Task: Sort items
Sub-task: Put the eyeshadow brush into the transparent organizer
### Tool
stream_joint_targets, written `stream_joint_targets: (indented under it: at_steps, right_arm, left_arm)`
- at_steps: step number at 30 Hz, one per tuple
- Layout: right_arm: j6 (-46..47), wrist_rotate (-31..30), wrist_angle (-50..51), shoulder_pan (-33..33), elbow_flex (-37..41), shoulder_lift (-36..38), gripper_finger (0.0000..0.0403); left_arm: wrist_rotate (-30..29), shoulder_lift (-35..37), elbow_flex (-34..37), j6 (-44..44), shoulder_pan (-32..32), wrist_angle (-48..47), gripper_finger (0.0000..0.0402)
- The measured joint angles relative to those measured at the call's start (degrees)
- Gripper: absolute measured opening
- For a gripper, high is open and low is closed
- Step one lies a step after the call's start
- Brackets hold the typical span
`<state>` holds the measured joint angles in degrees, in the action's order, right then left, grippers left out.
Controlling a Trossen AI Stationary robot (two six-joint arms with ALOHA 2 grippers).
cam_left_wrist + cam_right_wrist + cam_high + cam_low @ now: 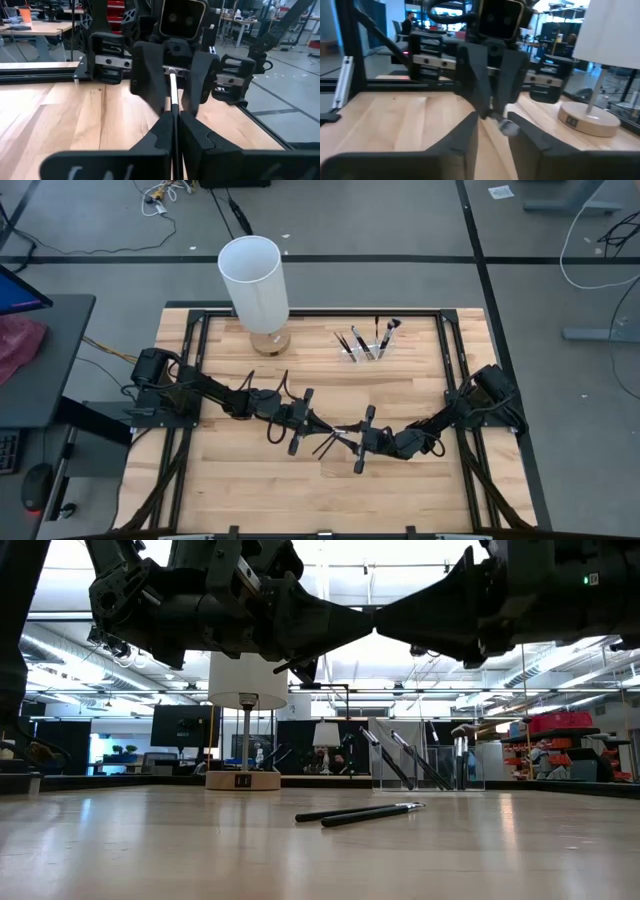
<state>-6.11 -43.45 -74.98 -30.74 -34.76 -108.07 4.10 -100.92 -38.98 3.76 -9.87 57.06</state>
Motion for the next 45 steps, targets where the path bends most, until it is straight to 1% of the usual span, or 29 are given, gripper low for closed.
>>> stream_joint_targets:
  at_steps: [6, 8, 12, 17, 19, 21, 24, 27, 30, 33, 36, 38, 40, 43, 45]
  right_arm:
    - [0.0, 0.83, -0.04, 0.02, -0.15, 0.0, 0.0027]
    - [-0.34, 0.98, -0.04, -0.02, -0.15, 0.0, 0.0012]
    - [-0.2, 0.92, -0.04, -0.09, -0.15, 0.0, 0.0018]
    - [-0.38, 0.45, 0.38, -0.59, -0.15, 0.1, 0.0007]
    - [0.15, -1.27, 2.09, -1.07, -0.15, 0.7, 0.0007]
    - [1.91, -3.36, 6.27, -1.51, -0.15, 2.3, 0.0007]
    - [8.04, -4.65, 17.49, -1.9, -0.15, 6.6, 0.0007]
    - [16.95, -4.88, 32.32, -2.24, -0.15, 13.04, 0.0007]
    - [25.48, -5.04, 47.73, -2.38, -0.22, 20.54, 0.0007]
    - [33.68, -5.0, 66.76, -2.0, -2.81, 28.14, 0.0007]
    - [41.39, -4.86, 87.7, 0.27, -8.47, 33.93, 0.0007]
    - [44.42, -3.23, 99.32, 3.14, -13.07, 36.17, 0.0007]
    - [45.66, 0.97, 108.07, 7.19, -17.73, 37.31, 0.0007]
    - [42.92, 7.23, 115.76, 15.35, -24.29, 37.01, 0.0007]
    - [38.35, 10.84, 117.54, 21.27, -27.85, 35.95, 0.0007]
  left_arm:
    - [0.22, 0.02, 0.0, -0.45, -0.04, -0.05, 0.002]
    - [0.3, 0.04, 0.0, -0.71, -0.04, -0.04, 0.002]
    - [-0.12, 0.05, 0.0, -0.47, 0.0, -0.19, 0.0028]
    - [-0.48, 0.07, -0.09, -0.31, 0.0, -0.72, 0.0042]
    - [-0.63, 0.11, -0.09, -0.4, 0.02, -1.82, 0.0053]
    - [-0.87, 0.11, -0.07, -1.0, 0.06, -2.58, 0.0069]
    - [-1.2, 0.11, -0.07, -1.41, 0.13, -3.82, 0.01]
    - [-1.58, 0.11, -0.06, -1.43, 0.24, -5.62, 0.0131]
    - [-1.83, 0.11, -0.04, -1.38, 0.64, -10.05, 0.0153]
    - [-5.51, 0.11, -0.02, 0.15, 0.72, -15.58, 0.0164]
    - [-11.26, 0.11, -0.02, 1.95, 0.67, -20.18, 0.0167]
    - [-14.01, 0.11, 0.02, 3.07, 0.56, -21.79, 0.0167]
    - [-15.92, 0.11, 0.04, 3.14, 0.43, -22.21, 0.0167]
    - [-17.18, 0.11, 0.04, 3.07, 0.28, -21.5, 0.0167]
    - [-17.2, 0.11, 0.04, 3.07, 0.26, -20.94, 0.0167]
